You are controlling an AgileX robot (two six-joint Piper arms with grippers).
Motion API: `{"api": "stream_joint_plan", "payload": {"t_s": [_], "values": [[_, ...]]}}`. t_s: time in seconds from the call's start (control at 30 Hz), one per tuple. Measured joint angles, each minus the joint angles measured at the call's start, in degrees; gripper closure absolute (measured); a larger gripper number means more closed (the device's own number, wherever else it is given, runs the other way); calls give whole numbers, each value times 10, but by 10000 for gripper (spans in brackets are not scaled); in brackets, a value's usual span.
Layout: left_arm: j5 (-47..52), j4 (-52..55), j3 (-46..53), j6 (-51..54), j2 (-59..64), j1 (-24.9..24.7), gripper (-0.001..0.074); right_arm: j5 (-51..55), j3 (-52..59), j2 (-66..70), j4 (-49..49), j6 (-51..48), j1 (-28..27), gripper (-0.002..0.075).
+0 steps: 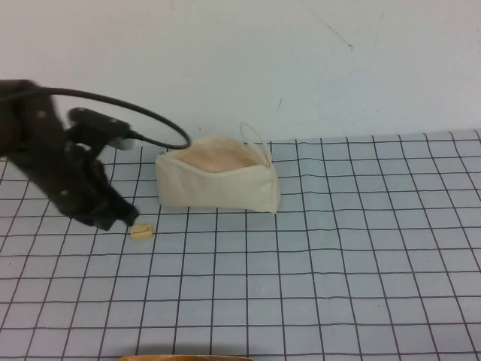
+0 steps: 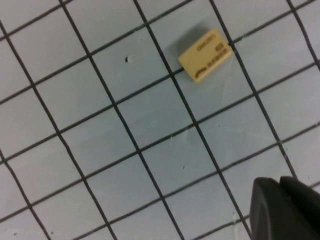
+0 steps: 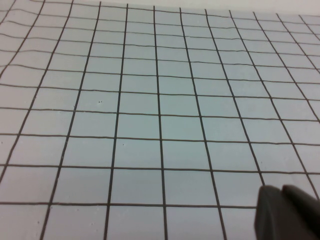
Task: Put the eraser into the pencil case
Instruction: Pick up the eraser from the table
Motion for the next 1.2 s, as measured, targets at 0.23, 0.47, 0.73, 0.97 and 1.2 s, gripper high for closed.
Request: {"api": "stream_joint_plan", "payload": {"t_s": [0.23, 0.47, 0.73, 0.97, 1.2], "values": [[42, 26, -106, -106, 98, -38, 715, 0, 0, 0, 0, 0, 0, 727], [51, 6, -147, -157, 159, -38, 369, 0, 0, 0, 0, 0, 0, 727], [-4, 24, -147, -246, 202, -38, 190, 0, 0, 0, 0, 0, 0, 727], [-26, 27, -147, -261, 227, -38, 251, 0, 0, 0, 0, 0, 0, 727], [-26, 39, -153, -269, 231, -38, 320, 0, 0, 0, 0, 0, 0, 727]]}}
